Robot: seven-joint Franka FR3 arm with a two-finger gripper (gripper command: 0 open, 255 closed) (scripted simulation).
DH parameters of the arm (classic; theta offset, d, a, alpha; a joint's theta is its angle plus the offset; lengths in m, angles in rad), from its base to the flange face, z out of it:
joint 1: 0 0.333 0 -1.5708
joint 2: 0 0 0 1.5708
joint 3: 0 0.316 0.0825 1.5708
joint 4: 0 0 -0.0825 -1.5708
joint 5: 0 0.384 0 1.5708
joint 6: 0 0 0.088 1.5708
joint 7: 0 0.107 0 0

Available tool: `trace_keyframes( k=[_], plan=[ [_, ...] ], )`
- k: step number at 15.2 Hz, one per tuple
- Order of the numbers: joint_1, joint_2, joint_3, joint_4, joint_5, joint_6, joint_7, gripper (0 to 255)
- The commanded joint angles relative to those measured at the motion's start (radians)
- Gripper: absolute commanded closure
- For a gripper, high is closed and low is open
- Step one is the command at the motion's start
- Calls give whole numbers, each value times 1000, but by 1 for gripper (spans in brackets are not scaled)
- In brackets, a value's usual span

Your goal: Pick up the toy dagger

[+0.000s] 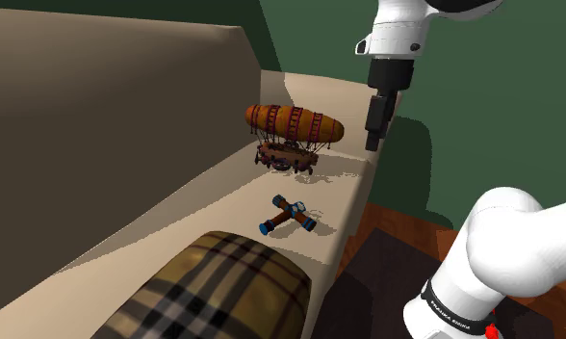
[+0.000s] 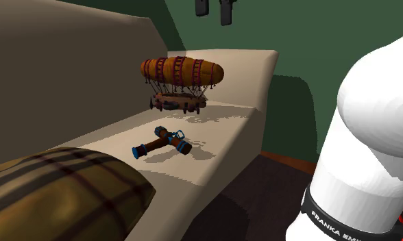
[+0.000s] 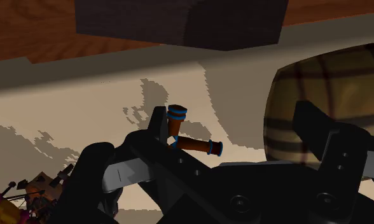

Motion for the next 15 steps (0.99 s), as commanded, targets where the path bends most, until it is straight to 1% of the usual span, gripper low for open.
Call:
trace_keyframes(
  k=[1,8,11,15],
  plan=[
    [0,0,0,0,0,0,0,0],
    [-21,60,41,-186,-3,287,46,0],
    [-33,115,59,-245,-6,418,69,0],
    [-51,217,82,-301,-17,599,103,0]
  ],
)
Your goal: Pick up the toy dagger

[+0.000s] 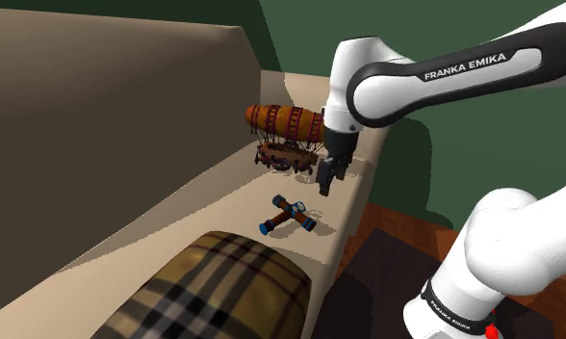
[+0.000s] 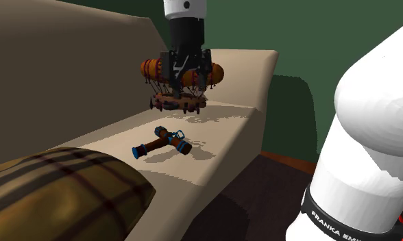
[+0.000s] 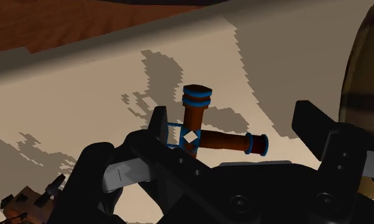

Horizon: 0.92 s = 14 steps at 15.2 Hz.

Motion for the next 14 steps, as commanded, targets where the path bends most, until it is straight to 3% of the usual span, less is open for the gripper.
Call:
trace_keyframes(
  k=[1,7,11,14],
  plan=[
    [-10,54,13,-27,-6,96,21,0],
    [-58,277,51,-48,-57,371,96,0],
    [-105,451,76,-25,-136,541,177,0],
    [-118,513,81,-22,-173,602,210,0]
  ],
)
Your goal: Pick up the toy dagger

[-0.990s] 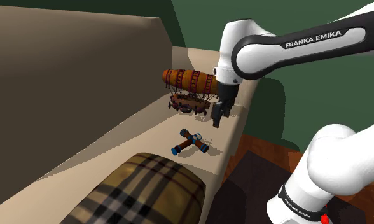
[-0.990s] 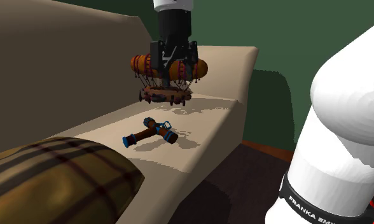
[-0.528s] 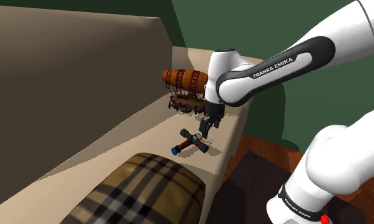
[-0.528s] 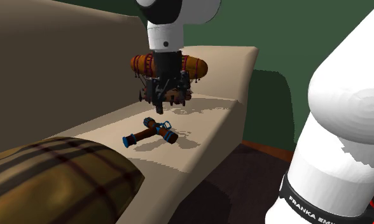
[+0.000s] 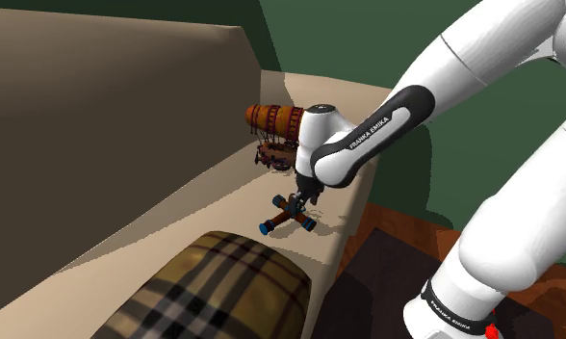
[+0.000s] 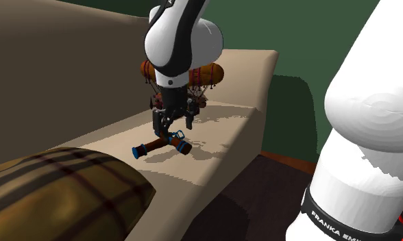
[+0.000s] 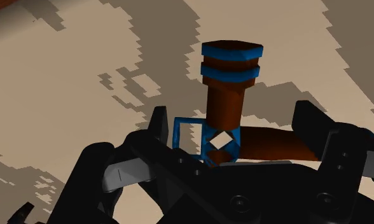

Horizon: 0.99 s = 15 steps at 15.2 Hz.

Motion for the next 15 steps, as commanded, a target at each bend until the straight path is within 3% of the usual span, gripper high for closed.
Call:
trace_keyframes(
  k=[1,7,8,15],
  plan=[
    [-7,36,2,-5,-22,42,18,0],
    [-18,106,4,-11,-71,115,57,0],
    [-18,105,4,-13,-71,116,57,255],
    [-18,104,4,-13,-70,115,57,255]
  ],
)
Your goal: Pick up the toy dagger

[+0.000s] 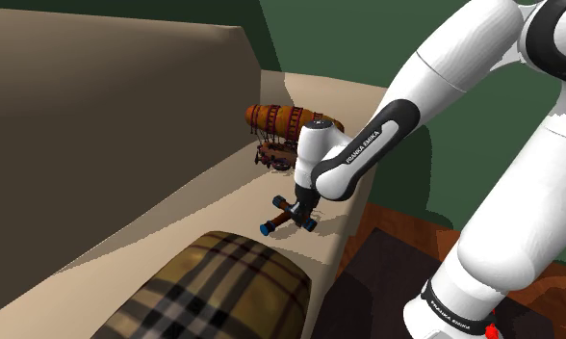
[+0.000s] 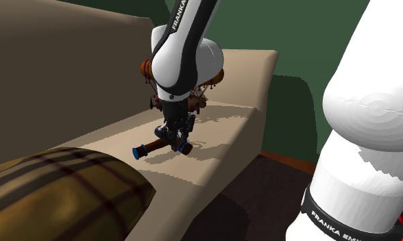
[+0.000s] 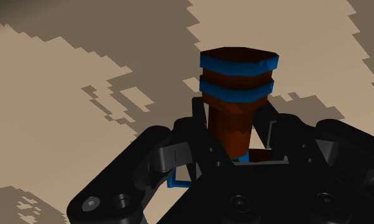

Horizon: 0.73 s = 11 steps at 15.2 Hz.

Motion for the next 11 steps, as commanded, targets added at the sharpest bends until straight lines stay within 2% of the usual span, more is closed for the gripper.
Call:
trace_keyframes(
  k=[1,11],
  plan=[
    [0,0,0,0,0,0,0,255],
    [19,-130,-5,20,82,-144,-67,255]
  ],
)
